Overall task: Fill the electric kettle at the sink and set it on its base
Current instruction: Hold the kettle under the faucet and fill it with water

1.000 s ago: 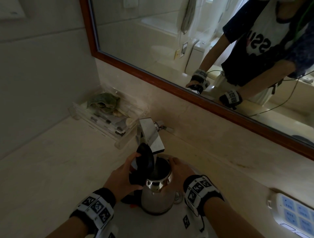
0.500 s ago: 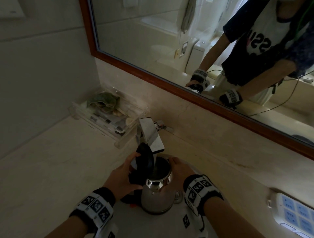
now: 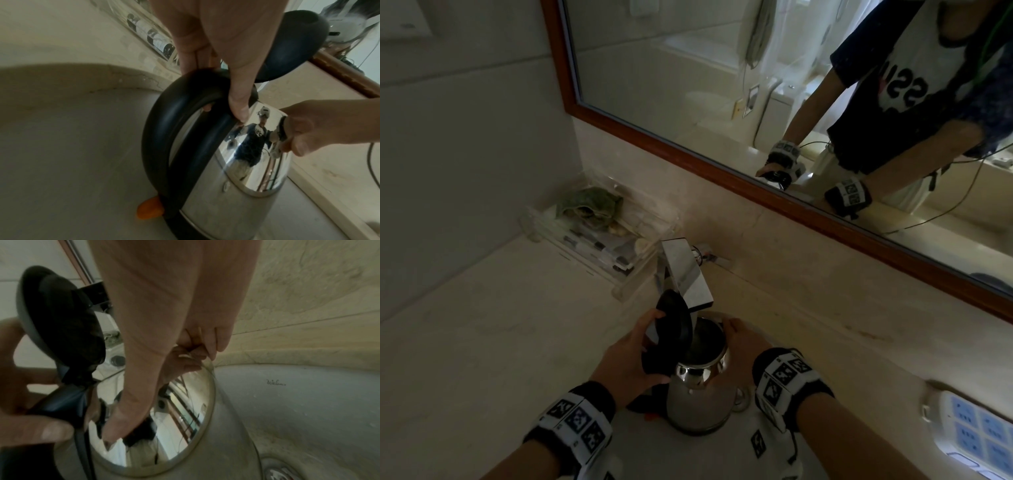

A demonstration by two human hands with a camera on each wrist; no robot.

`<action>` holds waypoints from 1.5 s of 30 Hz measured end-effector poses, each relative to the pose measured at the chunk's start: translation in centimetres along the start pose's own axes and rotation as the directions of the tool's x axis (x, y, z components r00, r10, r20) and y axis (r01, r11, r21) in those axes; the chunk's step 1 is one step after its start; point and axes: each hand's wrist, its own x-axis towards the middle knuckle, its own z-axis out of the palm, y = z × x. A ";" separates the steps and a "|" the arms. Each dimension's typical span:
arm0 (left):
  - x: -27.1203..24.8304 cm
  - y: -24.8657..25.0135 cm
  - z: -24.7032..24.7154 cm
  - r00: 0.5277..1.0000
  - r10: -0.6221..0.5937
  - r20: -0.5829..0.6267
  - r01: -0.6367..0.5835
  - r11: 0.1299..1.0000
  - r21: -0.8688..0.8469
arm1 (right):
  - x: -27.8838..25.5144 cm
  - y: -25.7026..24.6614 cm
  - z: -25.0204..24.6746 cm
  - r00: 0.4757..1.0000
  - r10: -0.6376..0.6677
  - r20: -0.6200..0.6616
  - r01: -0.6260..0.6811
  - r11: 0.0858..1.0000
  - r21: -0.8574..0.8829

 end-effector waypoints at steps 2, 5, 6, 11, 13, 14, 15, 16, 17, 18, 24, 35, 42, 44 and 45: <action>-0.1 0.1 -0.1 1.000 -0.006 0.006 0.006 1.000 -0.002 | 0.0 0.3 -0.3 1.000 0.002 0.016 -0.002 1.000 -0.010; -0.4 0.6 -0.3 1.000 0.016 -0.001 -0.016 1.000 -0.011 | 0.1 0.9 -0.7 0.999 0.017 0.034 -0.017 1.000 0.024; -0.4 0.8 -0.4 1.000 0.026 -0.010 -0.027 1.000 -0.017 | 0.1 1.2 -1.0 0.999 0.026 0.034 -0.027 0.998 0.049; -0.4 0.9 -0.4 0.999 0.048 -0.024 -0.049 0.999 -0.022 | 0.2 2.3 -3.0 0.993 0.059 -0.099 -0.047 0.991 0.122; -0.4 0.8 -0.4 0.999 0.029 -0.016 -0.029 0.999 -0.027 | 0.2 2.5 -3.9 0.982 0.052 -0.180 -0.030 0.992 0.127; -0.4 0.7 -0.4 1.000 0.020 -0.013 -0.021 0.999 -0.029 | 0.3 2.5 -4.3 0.976 0.047 -0.213 -0.018 0.991 0.134; -0.3 0.6 -0.3 1.000 0.010 -0.011 -0.010 1.000 -0.027 | 0.4 2.4 -4.7 0.972 0.047 -0.229 -0.012 0.988 0.152; -0.3 0.6 -0.3 1.000 0.001 -0.010 -0.002 1.000 -0.023 | 0.5 2.3 -5.1 0.971 0.048 -0.233 -0.007 0.985 0.173; -0.2 0.5 -0.3 1.000 -0.006 -0.010 0.006 1.000 -0.019 | 0.6 2.1 -5.4 0.970 0.044 -0.239 0.001 0.983 0.186; -0.2 0.5 -0.3 1.000 -0.009 -0.011 0.008 1.000 -0.017 | 0.8 1.9 -5.6 0.967 0.034 -0.251 0.015 0.982 0.191; -0.1 0.4 -0.2 1.000 -0.016 0.009 0.016 0.999 -0.037 | 1.4 0.7 -5.6 0.962 -0.026 -0.273 0.083 0.977 0.198; -0.2 0.2 -0.2 1.000 0.005 0.006 -0.005 1.000 -0.018 | 1.2 0.0 -5.8 0.961 0.003 -0.276 0.065 0.969 0.237; -0.3 0.2 -0.1 1.000 0.008 0.005 -0.008 1.000 -0.005 | -0.1 -0.4 -5.3 0.955 -0.078 -0.287 0.141 0.969 0.204; -0.4 0.4 0.0 1.000 0.002 0.011 -0.002 1.000 -0.010 | -0.4 -0.3 -4.9 0.957 -0.106 -0.272 0.164 0.965 0.204; -0.4 0.5 -0.1 1.000 0.008 0.010 -0.008 1.000 -0.010 | -0.3 0.1 -4.7 0.960 -0.108 -0.260 0.163 0.966 0.201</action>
